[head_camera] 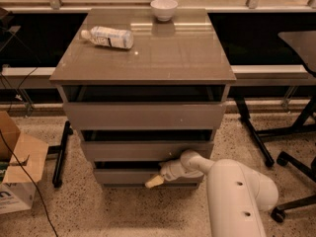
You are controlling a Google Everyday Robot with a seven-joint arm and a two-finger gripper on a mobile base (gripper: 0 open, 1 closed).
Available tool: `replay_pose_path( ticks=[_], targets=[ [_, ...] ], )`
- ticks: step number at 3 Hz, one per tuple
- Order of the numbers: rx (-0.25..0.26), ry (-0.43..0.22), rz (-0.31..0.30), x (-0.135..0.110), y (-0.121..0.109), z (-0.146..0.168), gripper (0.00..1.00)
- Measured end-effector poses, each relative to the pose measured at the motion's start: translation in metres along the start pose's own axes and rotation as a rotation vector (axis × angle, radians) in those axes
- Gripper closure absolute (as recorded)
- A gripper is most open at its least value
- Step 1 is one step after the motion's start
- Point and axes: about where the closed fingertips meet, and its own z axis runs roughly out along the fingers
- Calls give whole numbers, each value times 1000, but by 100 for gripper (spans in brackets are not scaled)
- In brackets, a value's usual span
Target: Open bottom drawer
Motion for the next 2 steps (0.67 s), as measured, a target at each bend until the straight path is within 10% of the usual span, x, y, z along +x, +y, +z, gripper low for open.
replay_pose_path(
  ticks=[2],
  targets=[
    [-33,25,0,6,7,11,72]
  ],
)
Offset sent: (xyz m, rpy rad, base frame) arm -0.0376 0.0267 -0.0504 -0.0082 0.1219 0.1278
